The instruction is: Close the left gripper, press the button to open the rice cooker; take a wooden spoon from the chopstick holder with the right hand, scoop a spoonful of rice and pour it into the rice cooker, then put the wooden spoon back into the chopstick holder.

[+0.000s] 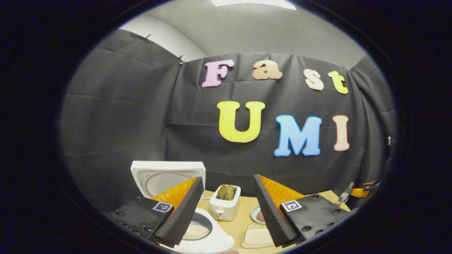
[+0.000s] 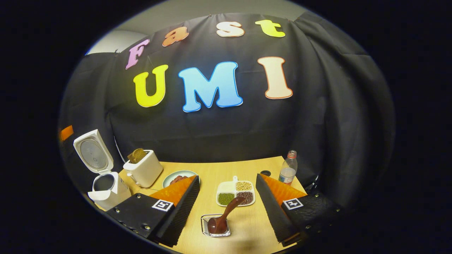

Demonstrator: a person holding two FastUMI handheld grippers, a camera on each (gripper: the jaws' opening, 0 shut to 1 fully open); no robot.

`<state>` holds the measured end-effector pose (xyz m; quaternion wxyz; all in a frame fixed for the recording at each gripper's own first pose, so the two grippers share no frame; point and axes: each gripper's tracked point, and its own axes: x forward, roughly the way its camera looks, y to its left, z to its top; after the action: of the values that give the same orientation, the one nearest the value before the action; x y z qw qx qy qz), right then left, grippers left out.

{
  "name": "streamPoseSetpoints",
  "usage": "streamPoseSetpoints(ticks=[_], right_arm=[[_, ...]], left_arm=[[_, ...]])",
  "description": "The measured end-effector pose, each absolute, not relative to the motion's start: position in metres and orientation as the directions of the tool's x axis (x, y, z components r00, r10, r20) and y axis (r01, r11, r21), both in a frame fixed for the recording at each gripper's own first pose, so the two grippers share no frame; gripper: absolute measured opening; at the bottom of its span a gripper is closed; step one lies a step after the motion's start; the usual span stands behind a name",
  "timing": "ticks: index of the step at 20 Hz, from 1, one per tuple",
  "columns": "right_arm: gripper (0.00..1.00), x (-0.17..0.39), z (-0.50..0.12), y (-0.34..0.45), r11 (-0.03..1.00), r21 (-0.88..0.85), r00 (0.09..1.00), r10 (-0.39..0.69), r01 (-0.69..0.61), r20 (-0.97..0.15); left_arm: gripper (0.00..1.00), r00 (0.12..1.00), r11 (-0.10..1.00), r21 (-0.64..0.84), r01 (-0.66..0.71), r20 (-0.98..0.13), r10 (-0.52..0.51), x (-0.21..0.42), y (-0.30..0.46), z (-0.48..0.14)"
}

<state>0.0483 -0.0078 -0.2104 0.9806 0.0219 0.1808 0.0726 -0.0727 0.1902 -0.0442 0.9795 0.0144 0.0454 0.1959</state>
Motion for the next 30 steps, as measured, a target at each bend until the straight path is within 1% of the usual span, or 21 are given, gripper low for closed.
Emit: streamPoseSetpoints(ticks=[1,2,3,6,7,9,12,15,16,18,19,20,21,22,23,24,25,27,28,29,30], right_arm=[[0.98,0.050,-0.220,-0.009,0.988,0.073,0.921,0.152,-0.134,-0.360],[0.97,0.051,-0.230,-0.010,0.988,0.073,0.917,0.152,-0.134,-0.370],[0.97,0.053,-0.242,-0.012,0.988,0.078,0.910,0.150,-0.130,-0.387],[0.98,0.054,-0.281,-0.017,0.987,0.116,0.874,0.155,-0.113,-0.461],[0.97,0.055,-0.292,-0.019,0.986,0.130,0.863,0.157,-0.107,-0.480],[0.96,0.060,-0.312,-0.018,0.984,0.144,0.844,0.163,-0.102,-0.511],[0.96,0.067,-0.333,-0.012,0.981,0.147,0.827,0.185,-0.125,-0.531],[0.95,0.079,-0.352,-0.008,0.980,0.146,0.812,0.192,-0.133,-0.551],[0.95,0.082,-0.358,-0.005,0.979,0.155,0.805,0.200,-0.135,-0.559],[0.91,0.089,-0.368,0.000,0.978,0.159,0.796,0.204,-0.136,-0.570],[0.80,0.094,-0.372,0.000,0.981,0.147,0.796,0.190,-0.128,-0.574],[0.74,0.096,-0.373,0.004,0.978,0.159,0.795,0.201,-0.133,-0.572],[0.57,0.098,-0.375,0.011,0.973,0.174,0.787,0.224,-0.149,-0.575],[0.51,0.094,-0.373,0.017,0.969,0.185,0.783,0.244,-0.166,-0.573],[0.33,0.095,-0.374,0.019,0.968,0.179,0.780,0.246,-0.173,-0.576],[0.28,0.095,-0.373,0.019,0.964,0.188,0.780,0.264,-0.189,-0.568],[0.27,0.094,-0.368,0.024,0.955,0.225,0.776,0.290,-0.195,-0.559],[0.13,0.093,-0.370,0.026,0.948,0.268,0.773,0.297,-0.170,-0.561],[0.13,0.088,-0.367,0.025,0.947,0.282,0.780,0.294,-0.156,-0.553],[0.08,0.087,-0.363,0.024,0.948,0.282,0.787,0.287,-0.151,-0.545],[0.08,0.083,-0.354,0.026,0.948,0.278,0.800,0.286,-0.155,-0.527]], left_arm=[[0.94,0.914,0.920,0.039,-0.391,-0.098,0.393,-0.073,0.191,-0.050],[0.94,0.912,0.919,0.029,-0.394,-0.116,0.394,-0.074,0.191,-0.056],[0.98,0.909,0.917,0.020,-0.397,-0.130,0.396,-0.074,0.190,-0.060],[0.98,0.900,0.911,0.007,-0.412,-0.155,0.408,-0.078,0.189,-0.068],[0.96,0.897,0.909,0.007,-0.416,-0.161,0.412,-0.079,0.187,-0.070],[0.98,0.895,0.909,0.000,-0.416,-0.178,0.409,-0.082,0.181,-0.074],[0.94,0.894,0.909,-0.008,-0.416,-0.184,0.408,-0.086,0.175,-0.076],[0.98,0.888,0.906,0.018,-0.424,-0.189,0.419,-0.092,0.172,-0.073],[0.96,0.885,0.904,0.029,-0.427,-0.191,0.425,-0.093,0.172,-0.072],[0.97,0.878,0.898,0.047,-0.437,-0.196,0.437,-0.098,0.172,-0.072],[0.98,0.872,0.893,0.054,-0.447,-0.198,0.448,-0.102,0.174,-0.074],[0.98,0.867,0.889,0.057,-0.455,-0.199,0.457,-0.106,0.176,-0.072],[0.98,0.863,0.884,0.054,-0.465,-0.197,0.466,-0.111,0.178,-0.071],[0.94,0.860,0.880,0.049,-0.473,-0.193,0.473,-0.116,0.180,-0.069],[0.94,0.857,0.877,0.044,-0.479,-0.192,0.478,-0.120,0.180,-0.070],[0.96,0.853,0.873,0.038,-0.487,-0.195,0.484,-0.124,0.183,-0.070],[0.98,0.848,0.868,0.026,-0.495,-0.202,0.490,-0.127,0.185,-0.071],[0.98,0.847,0.864,-0.026,-0.503,-0.212,0.487,-0.127,0.183,-0.075],[0.98,0.849,0.862,-0.051,-0.505,-0.212,0.485,-0.126,0.183,-0.074],[0.96,0.851,0.862,-0.068,-0.503,-0.211,0.480,-0.125,0.181,-0.074],[0.94,0.856,0.865,-0.073,-0.497,-0.205,0.474,-0.123,0.179,-0.071]])
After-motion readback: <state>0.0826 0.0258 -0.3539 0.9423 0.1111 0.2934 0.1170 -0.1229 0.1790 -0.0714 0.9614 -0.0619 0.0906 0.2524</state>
